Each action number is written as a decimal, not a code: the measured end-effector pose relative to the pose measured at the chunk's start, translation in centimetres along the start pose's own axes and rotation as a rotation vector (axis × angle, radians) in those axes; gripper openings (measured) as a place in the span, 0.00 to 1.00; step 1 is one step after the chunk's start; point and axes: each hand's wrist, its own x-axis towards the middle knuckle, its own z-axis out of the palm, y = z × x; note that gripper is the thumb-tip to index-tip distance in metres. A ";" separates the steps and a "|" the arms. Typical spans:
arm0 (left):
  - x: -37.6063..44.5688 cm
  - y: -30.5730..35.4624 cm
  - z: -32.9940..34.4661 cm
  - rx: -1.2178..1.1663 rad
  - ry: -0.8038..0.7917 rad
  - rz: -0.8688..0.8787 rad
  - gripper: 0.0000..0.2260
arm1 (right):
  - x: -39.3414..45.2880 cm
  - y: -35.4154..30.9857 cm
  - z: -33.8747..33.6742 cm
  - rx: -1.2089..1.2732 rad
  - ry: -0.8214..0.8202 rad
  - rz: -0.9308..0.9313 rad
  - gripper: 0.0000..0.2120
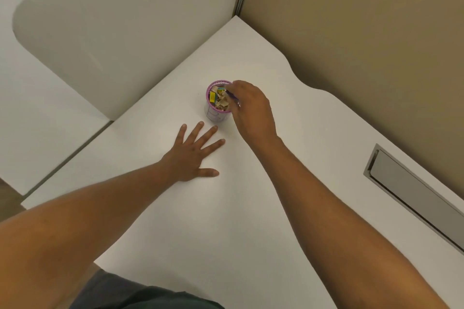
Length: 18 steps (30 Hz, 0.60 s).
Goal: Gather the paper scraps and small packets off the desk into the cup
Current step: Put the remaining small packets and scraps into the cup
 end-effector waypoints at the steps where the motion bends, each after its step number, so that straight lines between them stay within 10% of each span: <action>1: -0.1 0.0 0.0 0.000 0.003 -0.001 0.43 | 0.8 0.0 0.4 -0.058 -0.085 -0.025 0.12; 10: -0.1 0.1 0.1 0.002 0.014 -0.006 0.42 | 2.7 0.0 2.1 -0.395 -0.384 -0.043 0.08; 18: -0.1 0.1 -0.3 0.028 -0.028 -0.010 0.43 | 1.0 -0.4 0.9 -0.343 -0.244 -0.061 0.10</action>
